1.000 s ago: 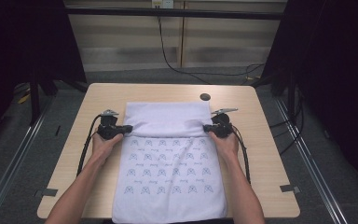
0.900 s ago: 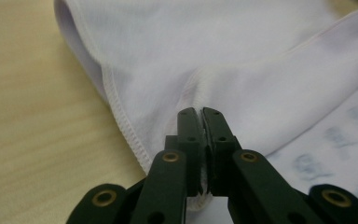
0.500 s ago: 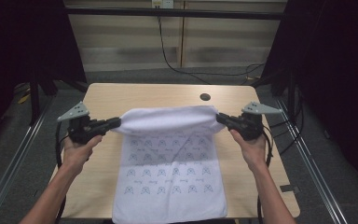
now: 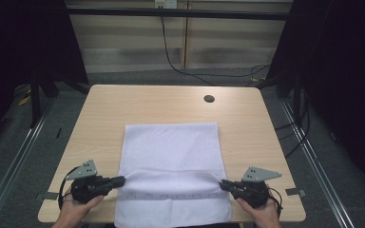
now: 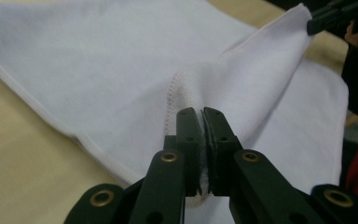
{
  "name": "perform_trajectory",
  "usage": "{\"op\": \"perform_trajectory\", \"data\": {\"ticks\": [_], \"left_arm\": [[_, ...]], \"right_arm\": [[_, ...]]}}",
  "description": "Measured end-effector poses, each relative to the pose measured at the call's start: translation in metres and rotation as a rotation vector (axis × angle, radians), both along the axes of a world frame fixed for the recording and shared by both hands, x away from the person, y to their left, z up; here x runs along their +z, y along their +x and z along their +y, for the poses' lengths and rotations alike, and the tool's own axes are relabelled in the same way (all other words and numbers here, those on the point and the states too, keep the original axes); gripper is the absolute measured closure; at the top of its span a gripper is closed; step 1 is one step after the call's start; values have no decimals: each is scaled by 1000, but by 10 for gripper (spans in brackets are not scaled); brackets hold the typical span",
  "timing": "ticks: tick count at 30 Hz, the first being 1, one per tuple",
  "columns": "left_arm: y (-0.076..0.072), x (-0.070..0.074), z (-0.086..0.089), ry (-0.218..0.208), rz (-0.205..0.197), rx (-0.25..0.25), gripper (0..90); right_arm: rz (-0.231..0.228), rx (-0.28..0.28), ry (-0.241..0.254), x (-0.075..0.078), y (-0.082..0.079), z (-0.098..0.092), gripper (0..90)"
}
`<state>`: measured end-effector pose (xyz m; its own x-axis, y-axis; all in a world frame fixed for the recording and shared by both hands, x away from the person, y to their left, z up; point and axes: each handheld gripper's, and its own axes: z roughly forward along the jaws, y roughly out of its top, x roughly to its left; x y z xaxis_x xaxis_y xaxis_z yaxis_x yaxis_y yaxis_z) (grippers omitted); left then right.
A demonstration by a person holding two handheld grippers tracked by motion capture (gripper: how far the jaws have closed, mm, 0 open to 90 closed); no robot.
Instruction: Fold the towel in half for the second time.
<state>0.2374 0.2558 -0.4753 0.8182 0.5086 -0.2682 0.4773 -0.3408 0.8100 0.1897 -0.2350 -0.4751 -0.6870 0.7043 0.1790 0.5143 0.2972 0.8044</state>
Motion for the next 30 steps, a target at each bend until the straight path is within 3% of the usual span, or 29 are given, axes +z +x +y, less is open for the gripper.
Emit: {"op": "perform_trajectory", "data": {"ticks": [2, 5, 8, 10, 11, 12, 14, 16, 17, 19, 21, 23, 26, 30], "left_arm": [[-12, -7, 1, 26, 23, -18, 837], [-28, -7, 6, 28, 40, -83, 782], [-36, 0, 18, -40, 15, -68, 716], [-29, 5, 22, -50, -2, -32, 679], [-21, 7, 22, -43, -18, -15, 680], [-12, 8, 21, -47, -20, 9, 675], [11, 9, 16, -39, -20, 52, 662], [33, 7, 7, -29, -4, 55, 652], [43, 6, 1, 3, -15, 68, 648], [65, -1, -10, 20, 10, 81, 634], [83, -8, -20, 75, 11, 105, 615], [100, -15, -29, 100, 39, 104, 610], [114, -28, -38, 142, 46, 134, 605], [110, -29, -36, 157, 24, 116, 612]], "right_arm": [[8, 21, -27, -2, -13, -1, 823], [35, 43, -27, -2, -32, -5, 779], [23, 33, 16, 1, -50, -13, 694], [9, 8, 24, 3, -56, -18, 692], [2, 5, 4, 4, -54, -19, 687], [-5, -13, -10, 4, -50, -18, 665], [-11, -9, 19, 4, -32, -15, 665], [-24, -14, 6, 4, -9, -8, 645], [-20, -6, 9, 4, 5, -5, 644], [-23, -9, -7, 2, 31, 1, 624], [-2, -18, -13, -1, 57, 6, 615], [12, -24, -28, -5, 80, 11, 604], [29, -56, -62, -14, 107, 19, 590], [73, -78, -84, -30, 119, 25, 583]]}}
